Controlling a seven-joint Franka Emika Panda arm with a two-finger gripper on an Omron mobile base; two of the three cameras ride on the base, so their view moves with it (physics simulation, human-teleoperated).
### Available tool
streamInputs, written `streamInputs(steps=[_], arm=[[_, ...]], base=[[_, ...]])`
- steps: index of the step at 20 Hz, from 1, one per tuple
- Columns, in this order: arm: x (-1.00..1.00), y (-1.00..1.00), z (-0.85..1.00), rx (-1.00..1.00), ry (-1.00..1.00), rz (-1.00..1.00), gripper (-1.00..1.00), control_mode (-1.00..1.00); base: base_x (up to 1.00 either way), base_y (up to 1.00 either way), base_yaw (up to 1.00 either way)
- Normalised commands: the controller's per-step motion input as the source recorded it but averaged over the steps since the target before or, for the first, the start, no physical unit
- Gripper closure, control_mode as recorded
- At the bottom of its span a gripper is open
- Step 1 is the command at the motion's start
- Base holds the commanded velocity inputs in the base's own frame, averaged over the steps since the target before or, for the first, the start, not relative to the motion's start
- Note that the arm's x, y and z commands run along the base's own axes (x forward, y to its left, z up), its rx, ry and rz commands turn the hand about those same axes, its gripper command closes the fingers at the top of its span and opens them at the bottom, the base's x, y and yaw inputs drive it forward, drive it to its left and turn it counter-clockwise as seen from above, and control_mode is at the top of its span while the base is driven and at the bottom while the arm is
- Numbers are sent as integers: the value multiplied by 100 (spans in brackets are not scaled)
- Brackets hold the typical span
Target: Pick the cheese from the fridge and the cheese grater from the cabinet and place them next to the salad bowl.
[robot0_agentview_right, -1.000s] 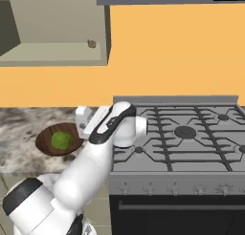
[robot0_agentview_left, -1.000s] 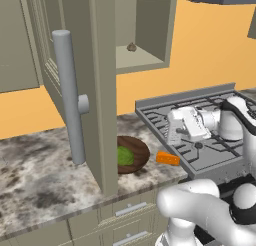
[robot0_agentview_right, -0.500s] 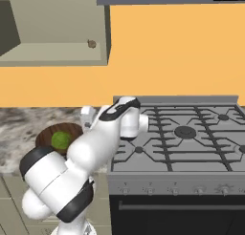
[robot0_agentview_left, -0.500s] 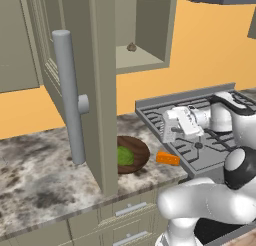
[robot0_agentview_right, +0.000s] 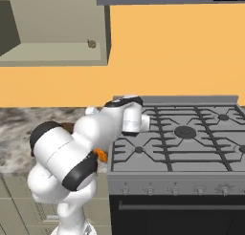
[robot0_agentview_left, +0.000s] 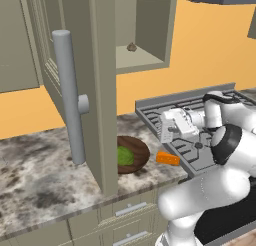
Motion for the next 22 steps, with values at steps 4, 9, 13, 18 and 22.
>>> streamInputs(steps=[4,9,13,18,22], arm=[[19,0,-20,0,6,-1,100,-100],[3,0,-27,0,-3,1,100,-100],[6,0,-31,0,-3,1,100,-100],[41,1,-24,0,0,0,100,-100],[38,0,-21,0,0,0,100,-100]], base=[[0,0,0],[0,0,0],[0,0,0],[0,0,0],[0,0,0]])
